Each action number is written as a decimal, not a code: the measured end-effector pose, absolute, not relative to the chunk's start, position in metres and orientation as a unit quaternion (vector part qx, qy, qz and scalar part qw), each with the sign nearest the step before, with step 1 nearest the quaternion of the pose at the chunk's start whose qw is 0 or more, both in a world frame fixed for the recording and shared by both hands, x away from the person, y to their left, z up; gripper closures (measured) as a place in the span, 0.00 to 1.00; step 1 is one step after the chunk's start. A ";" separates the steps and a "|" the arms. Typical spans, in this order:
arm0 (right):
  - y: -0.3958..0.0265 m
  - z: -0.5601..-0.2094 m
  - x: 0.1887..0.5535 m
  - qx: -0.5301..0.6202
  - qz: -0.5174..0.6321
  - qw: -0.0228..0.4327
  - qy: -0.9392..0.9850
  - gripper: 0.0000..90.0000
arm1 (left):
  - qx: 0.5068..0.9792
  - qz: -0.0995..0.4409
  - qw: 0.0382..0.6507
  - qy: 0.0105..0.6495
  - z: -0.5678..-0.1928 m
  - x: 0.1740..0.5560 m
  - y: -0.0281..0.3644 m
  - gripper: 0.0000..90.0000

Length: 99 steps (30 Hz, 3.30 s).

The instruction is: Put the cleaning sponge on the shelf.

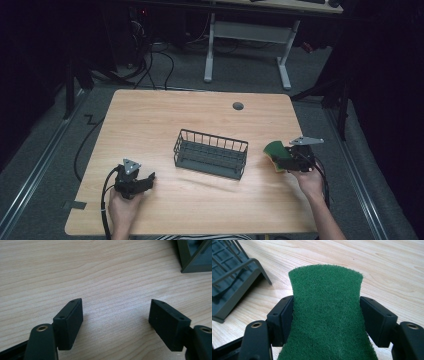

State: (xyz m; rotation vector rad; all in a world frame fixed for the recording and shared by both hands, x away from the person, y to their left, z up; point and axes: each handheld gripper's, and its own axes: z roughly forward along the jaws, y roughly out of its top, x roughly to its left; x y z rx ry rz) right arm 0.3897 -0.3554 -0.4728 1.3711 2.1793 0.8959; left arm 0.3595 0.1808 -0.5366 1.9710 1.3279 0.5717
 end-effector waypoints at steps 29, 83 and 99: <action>-0.335 -0.424 0.385 0.442 0.350 0.215 0.798 0.35 | 0.758 0.220 0.341 0.511 -0.537 0.360 0.181 0.31; -0.201 -0.397 0.427 0.262 0.305 0.173 0.899 0.34 | 0.758 0.220 0.341 0.511 -0.537 0.360 0.181 0.31; -0.193 -0.409 0.425 0.238 0.281 0.176 0.913 0.34 | 0.758 0.220 0.341 0.510 -0.537 0.360 0.181 0.31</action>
